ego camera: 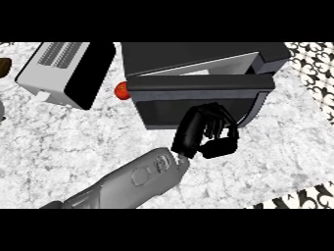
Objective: Pick up the milk, place it into the microwave and close the microwave
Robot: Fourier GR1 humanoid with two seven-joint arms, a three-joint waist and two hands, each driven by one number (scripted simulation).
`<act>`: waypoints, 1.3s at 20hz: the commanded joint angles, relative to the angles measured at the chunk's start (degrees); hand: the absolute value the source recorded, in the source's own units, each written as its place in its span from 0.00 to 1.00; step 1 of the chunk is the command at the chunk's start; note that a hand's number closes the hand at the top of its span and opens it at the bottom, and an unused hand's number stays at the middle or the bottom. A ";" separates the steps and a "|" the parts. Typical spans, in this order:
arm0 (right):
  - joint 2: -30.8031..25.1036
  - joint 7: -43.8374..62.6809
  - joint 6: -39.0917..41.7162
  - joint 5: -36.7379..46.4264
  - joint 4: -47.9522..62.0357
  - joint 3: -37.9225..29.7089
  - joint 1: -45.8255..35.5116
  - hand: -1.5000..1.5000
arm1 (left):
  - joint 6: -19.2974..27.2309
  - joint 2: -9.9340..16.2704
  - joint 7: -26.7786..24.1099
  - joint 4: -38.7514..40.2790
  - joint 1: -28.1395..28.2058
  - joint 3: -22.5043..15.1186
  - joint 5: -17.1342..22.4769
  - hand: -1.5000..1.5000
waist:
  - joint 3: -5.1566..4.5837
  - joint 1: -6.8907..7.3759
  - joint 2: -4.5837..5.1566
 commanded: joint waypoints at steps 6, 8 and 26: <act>-1.52 1.32 -0.64 -2.91 -0.54 -1.33 -1.30 0.00 | -1.53 0.01 -4.63 6.72 -5.54 5.66 7.73 1.00 | -0.02 -0.87 0.96; -2.56 2.16 -0.20 -3.68 -0.74 -1.59 -0.53 0.00 | -1.34 0.01 -4.58 7.51 -6.67 6.62 9.60 1.00 | -0.03 -1.54 0.84; -4.91 2.59 2.07 -7.97 -2.00 -2.82 -2.54 0.00 | -0.72 0.01 -12.27 11.72 -7.41 9.57 19.44 1.00 | 0.00 -2.54 1.72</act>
